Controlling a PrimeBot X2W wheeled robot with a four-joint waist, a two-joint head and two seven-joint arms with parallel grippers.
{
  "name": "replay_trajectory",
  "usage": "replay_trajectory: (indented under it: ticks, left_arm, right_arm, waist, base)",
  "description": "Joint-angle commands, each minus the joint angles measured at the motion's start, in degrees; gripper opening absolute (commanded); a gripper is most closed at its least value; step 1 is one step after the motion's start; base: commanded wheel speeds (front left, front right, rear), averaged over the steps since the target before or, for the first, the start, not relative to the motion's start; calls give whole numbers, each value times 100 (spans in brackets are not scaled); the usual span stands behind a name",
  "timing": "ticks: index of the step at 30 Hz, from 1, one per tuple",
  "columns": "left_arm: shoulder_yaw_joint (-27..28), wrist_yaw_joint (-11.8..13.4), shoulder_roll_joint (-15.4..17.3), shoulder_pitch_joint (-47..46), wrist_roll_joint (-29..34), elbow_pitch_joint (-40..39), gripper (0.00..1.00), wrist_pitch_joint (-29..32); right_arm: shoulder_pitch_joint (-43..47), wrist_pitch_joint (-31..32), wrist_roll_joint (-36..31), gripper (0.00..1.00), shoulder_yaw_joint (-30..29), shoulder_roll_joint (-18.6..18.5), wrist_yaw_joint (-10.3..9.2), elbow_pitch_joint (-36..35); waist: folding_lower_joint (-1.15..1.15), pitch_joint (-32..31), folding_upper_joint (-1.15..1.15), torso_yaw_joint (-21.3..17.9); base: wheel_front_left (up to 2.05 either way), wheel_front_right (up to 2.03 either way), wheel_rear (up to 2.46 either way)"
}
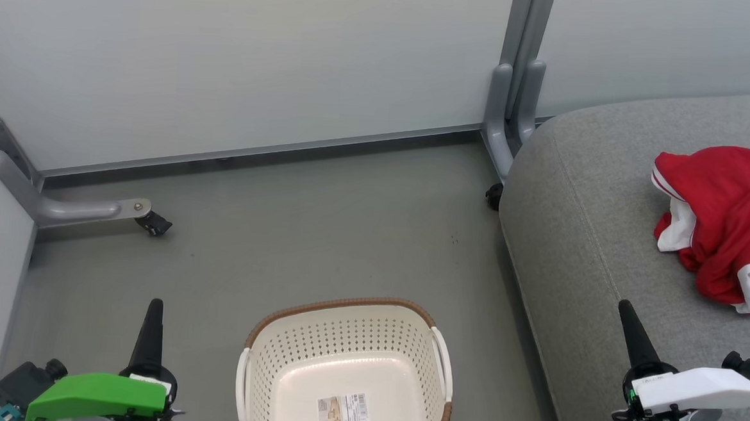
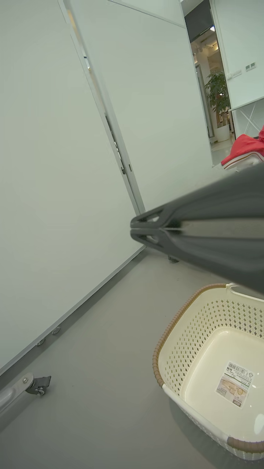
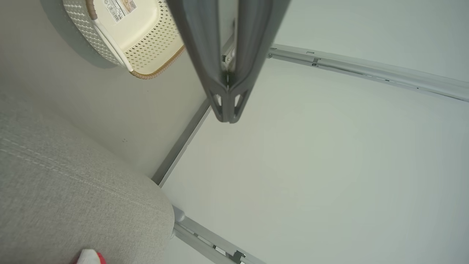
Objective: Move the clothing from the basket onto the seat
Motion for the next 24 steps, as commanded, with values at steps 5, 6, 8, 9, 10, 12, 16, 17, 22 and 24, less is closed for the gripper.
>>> replay_trajectory:
  ticks: [5, 6, 8, 9, 10, 12, 16, 17, 22, 24]
  left_arm:
    - [89, -56, 47, -215, -373, 7, 0, 96]
    - [101, -61, 47, -228, -432, 12, 0, 113]
    - [123, -68, 46, -251, -524, 23, 0, 141]
    - [133, -73, 45, -260, -574, 27, 0, 149]
    - [146, -79, 44, -273, -635, 32, 0, 171]
    - [168, -87, 43, -295, -735, 41, 0, 195]
    - [208, -99, 39, -334, -928, 61, 0, 249]
    - [220, -102, 38, -346, -983, 65, 0, 265]
    - [267, -115, 33, -394, -1202, 86, 0, 328]
    - [286, -125, 31, -411, -1301, 94, 0, 354]
  right_arm:
    - [-148, 89, 355, 0, -72, -16, -3, 13]
    - [-156, 106, 410, 0, -81, -14, -3, 21]
    - [-170, 131, 510, 0, -97, -12, -3, 32]
    - [-179, 145, 556, 0, -104, -10, -3, 37]
    - [-188, 160, 613, 0, -112, -9, -4, 43]
    - [-196, 188, 710, 0, -128, -5, -4, 55]
    - [-235, 243, 901, 0, -158, 1, -4, 76]
    - [-246, 256, 955, 0, -168, 3, -4, 83]
    - [-274, 315, 1176, 0, -205, 12, -4, 111]
    - [-289, 344, 1267, 0, -220, 14, -4, 119]
  waist:
    - [0, 16, 0, -18]
    - [0, 19, 0, -22]
    - [0, 24, 0, -29]
    - [0, 27, 0, -32]
    - [0, 30, 0, -36]
    - [0, 36, 0, -42]
    - [0, 47, 0, -56]
    - [0, 50, 0, -60]
    - [0, 64, 0, -76]
    - [0, 70, 0, -83]
  base:
    - [0, 0, 0]
    - [0, 0, 0]
    - [0, 0, 0]
    - [0, 0, 0]
    - [0, 0, 0]
    - [0, 0, 0]
    - [0, 0, 0]
    - [0, 0, 0]
    - [0, 0, 0]
    - [0, 0, 0]
